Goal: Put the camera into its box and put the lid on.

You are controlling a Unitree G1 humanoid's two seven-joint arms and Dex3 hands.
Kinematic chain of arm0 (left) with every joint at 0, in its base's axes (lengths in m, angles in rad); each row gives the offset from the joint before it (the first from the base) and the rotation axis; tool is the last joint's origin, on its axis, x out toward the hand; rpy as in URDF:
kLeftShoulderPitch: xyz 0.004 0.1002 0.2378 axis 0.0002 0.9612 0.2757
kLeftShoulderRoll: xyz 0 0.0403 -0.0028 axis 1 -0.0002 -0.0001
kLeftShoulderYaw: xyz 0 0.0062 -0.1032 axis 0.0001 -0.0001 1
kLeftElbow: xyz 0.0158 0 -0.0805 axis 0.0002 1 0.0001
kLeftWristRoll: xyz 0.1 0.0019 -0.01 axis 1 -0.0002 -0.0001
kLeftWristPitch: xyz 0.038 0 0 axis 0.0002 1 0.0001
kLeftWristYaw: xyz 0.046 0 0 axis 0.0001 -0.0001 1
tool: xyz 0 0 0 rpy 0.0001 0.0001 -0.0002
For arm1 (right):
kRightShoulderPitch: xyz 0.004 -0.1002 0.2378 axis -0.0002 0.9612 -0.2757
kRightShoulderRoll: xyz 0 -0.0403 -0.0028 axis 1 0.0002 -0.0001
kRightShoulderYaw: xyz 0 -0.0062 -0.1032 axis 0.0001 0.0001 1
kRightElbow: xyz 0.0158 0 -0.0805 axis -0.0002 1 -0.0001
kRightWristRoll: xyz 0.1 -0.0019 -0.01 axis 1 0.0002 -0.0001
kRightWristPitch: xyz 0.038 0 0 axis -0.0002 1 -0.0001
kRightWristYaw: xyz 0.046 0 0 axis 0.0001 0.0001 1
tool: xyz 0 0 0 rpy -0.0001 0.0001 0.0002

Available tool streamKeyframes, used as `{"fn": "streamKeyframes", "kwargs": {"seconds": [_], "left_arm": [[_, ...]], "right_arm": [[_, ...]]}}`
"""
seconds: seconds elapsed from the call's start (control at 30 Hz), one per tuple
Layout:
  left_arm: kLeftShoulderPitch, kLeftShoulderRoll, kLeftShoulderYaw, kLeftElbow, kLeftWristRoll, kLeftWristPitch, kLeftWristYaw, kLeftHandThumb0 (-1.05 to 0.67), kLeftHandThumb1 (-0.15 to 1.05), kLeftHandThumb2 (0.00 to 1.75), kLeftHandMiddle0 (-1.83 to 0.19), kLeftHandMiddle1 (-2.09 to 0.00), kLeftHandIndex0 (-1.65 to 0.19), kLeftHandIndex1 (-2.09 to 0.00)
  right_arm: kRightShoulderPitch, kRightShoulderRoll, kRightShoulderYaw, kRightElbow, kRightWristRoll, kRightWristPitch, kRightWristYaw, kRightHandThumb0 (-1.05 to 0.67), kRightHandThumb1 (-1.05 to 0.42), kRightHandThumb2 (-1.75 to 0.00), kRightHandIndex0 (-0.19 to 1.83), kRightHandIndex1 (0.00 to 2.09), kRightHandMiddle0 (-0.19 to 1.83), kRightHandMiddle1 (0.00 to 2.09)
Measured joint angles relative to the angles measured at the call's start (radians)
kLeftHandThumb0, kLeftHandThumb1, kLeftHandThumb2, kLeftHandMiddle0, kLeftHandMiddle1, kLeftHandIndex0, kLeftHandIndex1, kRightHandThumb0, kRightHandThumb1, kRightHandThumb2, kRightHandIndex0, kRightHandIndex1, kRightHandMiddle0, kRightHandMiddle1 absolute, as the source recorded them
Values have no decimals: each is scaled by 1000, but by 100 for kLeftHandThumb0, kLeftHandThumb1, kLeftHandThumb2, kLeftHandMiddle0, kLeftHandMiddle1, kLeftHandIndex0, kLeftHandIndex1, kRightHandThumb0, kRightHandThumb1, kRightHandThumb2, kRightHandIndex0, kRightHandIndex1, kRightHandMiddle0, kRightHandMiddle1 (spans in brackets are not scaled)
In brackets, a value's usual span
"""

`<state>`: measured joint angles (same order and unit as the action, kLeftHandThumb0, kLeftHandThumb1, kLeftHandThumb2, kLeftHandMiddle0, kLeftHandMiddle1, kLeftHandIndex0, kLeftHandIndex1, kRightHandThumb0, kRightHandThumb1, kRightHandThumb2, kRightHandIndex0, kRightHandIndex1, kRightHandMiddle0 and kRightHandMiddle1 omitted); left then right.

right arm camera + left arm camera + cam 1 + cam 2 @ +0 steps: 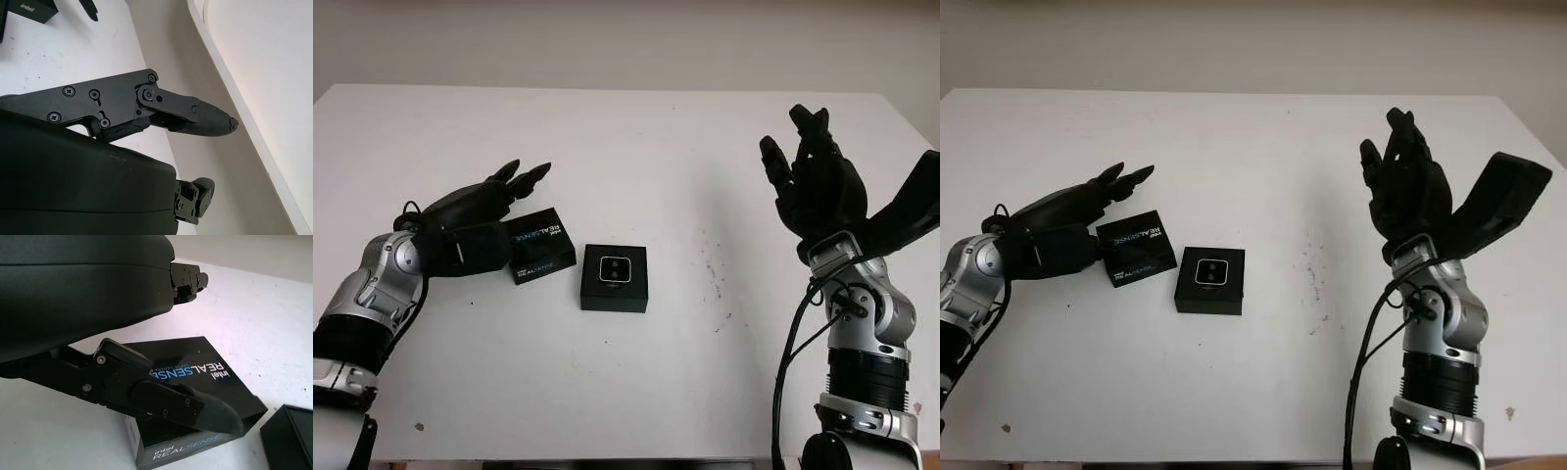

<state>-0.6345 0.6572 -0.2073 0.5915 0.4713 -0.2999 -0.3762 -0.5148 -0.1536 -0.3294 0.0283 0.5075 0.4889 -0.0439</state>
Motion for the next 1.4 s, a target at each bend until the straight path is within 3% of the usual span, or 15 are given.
{"fn": "streamKeyframes", "kwargs": {"seconds": [0.23, 0.47, 0.73, 1.0, 1.17, 1.3, 1.4], "left_arm": [[-3, 8, -14, -9, 21, 0, -31, -70, 86, 4, 7, -6, 8, -6], [-4, 8, -23, -16, 35, -19, -26, -49, 83, 5, -11, -10, -9, -11], [-4, 9, -35, -18, 50, -31, -40, -52, 85, 6, -17, -10, -16, -12], [0, 12, -30, -86, 31, 33, -87, -80, 104, 9, -2, -4, -2, -4], [2, 39, -24, -137, 17, 30, -111, -80, 99, 6, -3, -5, -2, -5], [11, 57, -25, -191, 22, 55, -155, -61, 88, 2, -6, -6, -6, -6], [30, 58, -27, -226, 29, 76, -177, -36, 85, 3, -12, -9, -13, -9]], "right_arm": [[17, 0, 47, 5, -60, -11, 60, -63, -105, -63, 3, 9, -19, 50], [34, -2, 74, 20, -107, -28, 110, -64, -105, -60, 6, 11, -19, 56], [34, -3, 82, 21, -141, -29, 119, -63, -105, -59, 8, 12, -19, 61], [35, -9, 80, 56, -146, -51, 159, -63, -105, -59, 8, 12, -19, 65], [35, -11, 79, 70, -150, -55, 170, -62, -105, -58, 9, 12, -19, 66], [35, -11, 81, 74, -155, -58, 173, -62, -105, -58, 10, 13, -19, 67], [35, -11, 81, 75, -159, -58, 170, -61, -105, -58, 12, 14, -19, 70]]}}
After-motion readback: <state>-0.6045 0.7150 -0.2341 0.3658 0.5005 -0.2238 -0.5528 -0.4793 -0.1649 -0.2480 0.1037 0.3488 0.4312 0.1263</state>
